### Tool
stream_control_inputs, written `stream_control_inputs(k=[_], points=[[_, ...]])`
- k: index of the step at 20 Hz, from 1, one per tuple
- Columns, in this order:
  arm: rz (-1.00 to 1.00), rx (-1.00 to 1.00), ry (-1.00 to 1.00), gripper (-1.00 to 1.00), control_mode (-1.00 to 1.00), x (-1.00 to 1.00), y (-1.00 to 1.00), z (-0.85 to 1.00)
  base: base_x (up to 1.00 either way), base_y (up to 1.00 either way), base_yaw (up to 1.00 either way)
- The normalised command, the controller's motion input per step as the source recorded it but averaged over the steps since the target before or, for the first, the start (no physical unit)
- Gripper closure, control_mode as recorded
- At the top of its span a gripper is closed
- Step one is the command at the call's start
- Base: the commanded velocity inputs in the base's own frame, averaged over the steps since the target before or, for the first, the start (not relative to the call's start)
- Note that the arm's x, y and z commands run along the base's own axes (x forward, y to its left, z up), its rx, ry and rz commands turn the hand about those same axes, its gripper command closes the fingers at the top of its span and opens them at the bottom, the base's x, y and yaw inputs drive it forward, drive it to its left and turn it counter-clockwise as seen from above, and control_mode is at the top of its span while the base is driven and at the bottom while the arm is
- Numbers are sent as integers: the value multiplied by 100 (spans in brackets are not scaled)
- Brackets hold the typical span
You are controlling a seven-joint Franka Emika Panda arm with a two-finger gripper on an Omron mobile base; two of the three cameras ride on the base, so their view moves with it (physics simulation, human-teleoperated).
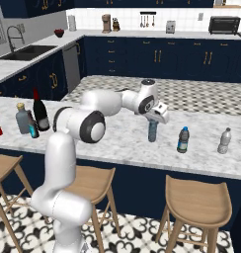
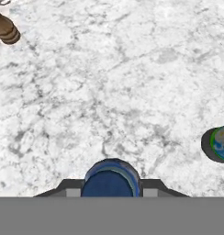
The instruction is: Move the plastic bottles in the middle to the plastics group, and the glass bottles in the middle to the glass group.
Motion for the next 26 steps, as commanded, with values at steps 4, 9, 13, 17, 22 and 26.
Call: stream_control_inputs(k=[4,9,13,17,22,26], points=[[-11,0,6,100,-100,-13,-33,0,0,0,0],[-1,0,0,100,-100,-11,-5,0,0,0,0],[-3,0,0,100,-100,-3,-21,0,0,0,0],[-1,1,0,100,-100,-30,-26,0,0,0,0],[0,0,0,100,-100,-26,-21,0,0,0,0],[-1,0,0,100,-100,-1,-11,0,0,0,0]])
